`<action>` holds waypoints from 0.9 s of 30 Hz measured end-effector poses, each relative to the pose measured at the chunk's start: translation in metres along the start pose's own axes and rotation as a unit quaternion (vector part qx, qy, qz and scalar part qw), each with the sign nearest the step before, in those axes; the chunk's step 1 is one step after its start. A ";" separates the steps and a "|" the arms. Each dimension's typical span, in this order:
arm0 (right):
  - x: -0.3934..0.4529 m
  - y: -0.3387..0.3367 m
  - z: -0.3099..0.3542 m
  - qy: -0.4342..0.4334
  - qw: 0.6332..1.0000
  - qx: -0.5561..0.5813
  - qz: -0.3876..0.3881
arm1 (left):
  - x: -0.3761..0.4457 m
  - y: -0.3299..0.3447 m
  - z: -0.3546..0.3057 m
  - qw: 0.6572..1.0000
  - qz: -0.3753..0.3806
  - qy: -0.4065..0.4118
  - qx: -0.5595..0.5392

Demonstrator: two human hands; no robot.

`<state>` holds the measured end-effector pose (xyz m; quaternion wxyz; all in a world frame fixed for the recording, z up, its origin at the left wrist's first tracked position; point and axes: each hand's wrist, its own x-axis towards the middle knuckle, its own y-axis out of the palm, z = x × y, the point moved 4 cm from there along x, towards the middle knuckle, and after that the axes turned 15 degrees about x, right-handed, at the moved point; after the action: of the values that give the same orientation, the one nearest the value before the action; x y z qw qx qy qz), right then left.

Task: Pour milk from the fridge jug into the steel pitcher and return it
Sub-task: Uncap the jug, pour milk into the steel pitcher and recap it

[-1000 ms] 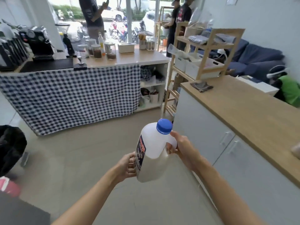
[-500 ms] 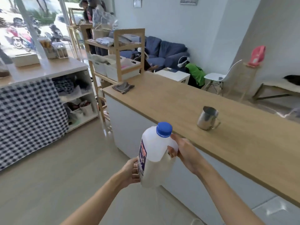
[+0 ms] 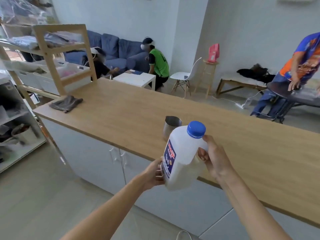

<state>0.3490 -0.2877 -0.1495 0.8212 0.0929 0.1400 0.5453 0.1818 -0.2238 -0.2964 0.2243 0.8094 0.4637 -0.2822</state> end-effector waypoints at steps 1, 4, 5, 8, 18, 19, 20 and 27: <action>0.005 -0.008 0.003 -0.003 1.000 0.004 -0.017 | 0.008 0.007 -0.007 1.000 0.015 0.003 0.011; 0.020 -0.030 0.010 -0.012 0.998 0.018 -0.065 | 0.032 0.024 -0.024 0.997 0.046 0.021 0.058; 0.023 -0.036 0.011 -0.015 0.997 0.020 -0.079 | 0.039 0.028 -0.028 0.995 0.053 0.025 0.075; 0.038 -0.054 0.012 -0.027 0.992 0.035 -0.116 | 0.060 0.038 -0.040 0.990 0.091 0.046 0.100; 0.088 -0.085 0.006 -0.040 0.980 0.046 -0.188 | 0.117 0.065 -0.071 0.977 0.132 0.029 0.163; 0.093 -0.086 0.005 -0.040 0.980 0.043 -0.191 | 0.121 0.066 -0.074 0.977 0.133 0.028 0.165; 0.098 -0.086 0.004 -0.040 0.979 0.042 -0.195 | 0.124 0.066 -0.077 0.976 0.134 0.025 0.169; 0.126 -0.087 0.004 -0.052 0.977 0.039 -0.201 | 0.141 0.070 -0.090 0.973 0.153 0.044 0.166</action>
<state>0.4721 -0.2050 -0.1888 0.9161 0.1225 0.1343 0.3573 0.3236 -0.1127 -0.3163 0.1062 0.9082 0.2907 -0.2819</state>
